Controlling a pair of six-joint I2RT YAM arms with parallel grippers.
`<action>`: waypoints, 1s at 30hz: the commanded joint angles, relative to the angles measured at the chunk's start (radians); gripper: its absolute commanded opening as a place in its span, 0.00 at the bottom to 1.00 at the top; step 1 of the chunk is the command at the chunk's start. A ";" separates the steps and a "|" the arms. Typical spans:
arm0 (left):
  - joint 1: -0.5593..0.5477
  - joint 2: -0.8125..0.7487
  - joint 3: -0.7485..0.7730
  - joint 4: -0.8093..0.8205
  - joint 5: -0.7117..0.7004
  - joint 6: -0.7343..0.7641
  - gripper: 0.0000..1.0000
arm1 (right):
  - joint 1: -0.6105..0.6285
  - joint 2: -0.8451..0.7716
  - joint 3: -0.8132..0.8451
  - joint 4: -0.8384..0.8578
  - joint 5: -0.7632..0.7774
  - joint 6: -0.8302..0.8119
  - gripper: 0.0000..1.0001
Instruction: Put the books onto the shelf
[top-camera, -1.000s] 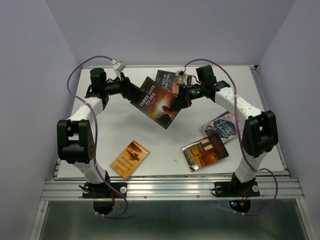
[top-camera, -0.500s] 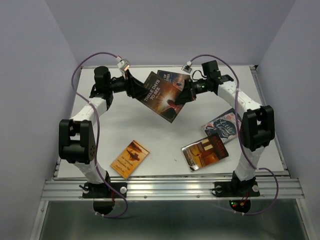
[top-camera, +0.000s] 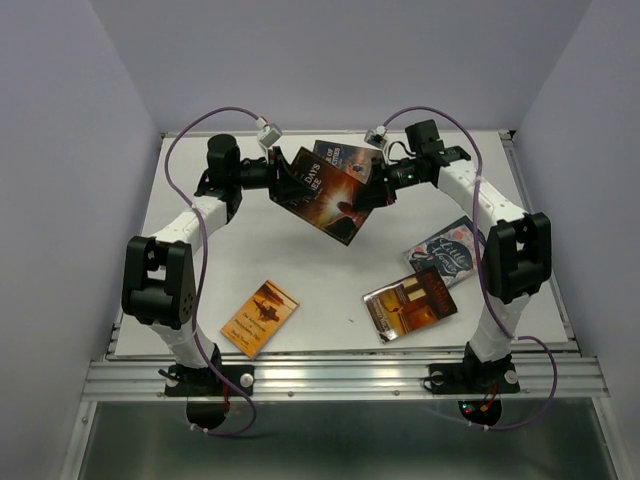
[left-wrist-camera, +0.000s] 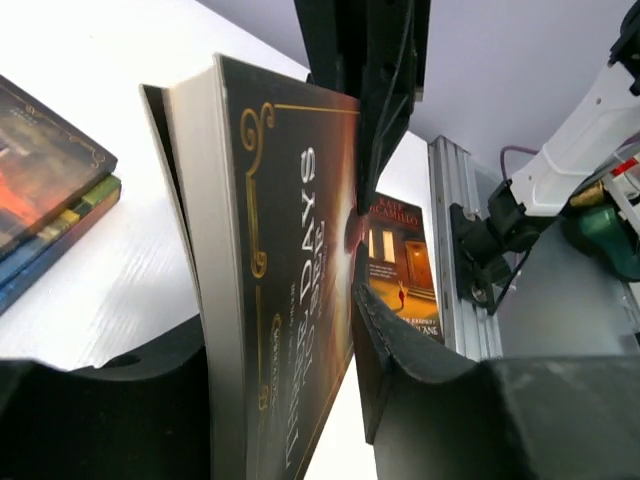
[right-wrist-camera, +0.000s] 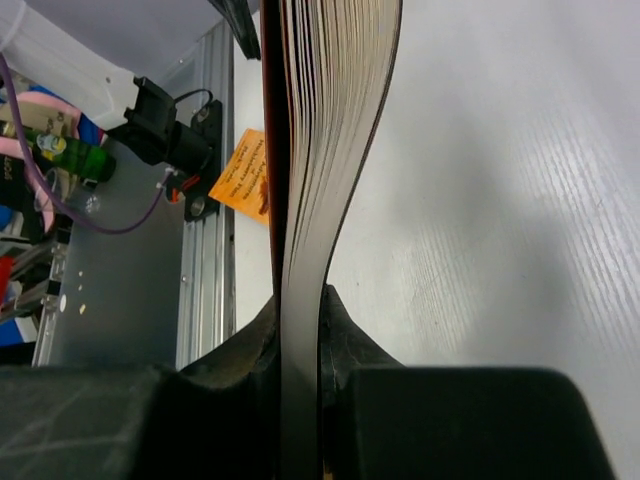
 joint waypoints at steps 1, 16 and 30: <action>-0.014 -0.029 0.014 0.085 0.039 -0.030 0.13 | -0.002 -0.031 0.082 0.012 -0.026 -0.028 0.01; 0.067 0.156 0.071 0.479 -0.183 -0.622 0.00 | -0.056 -0.073 0.107 0.126 0.736 0.370 1.00; 0.069 0.258 0.217 0.334 -0.506 -0.719 0.00 | -0.163 -0.254 -0.108 0.268 1.159 0.625 1.00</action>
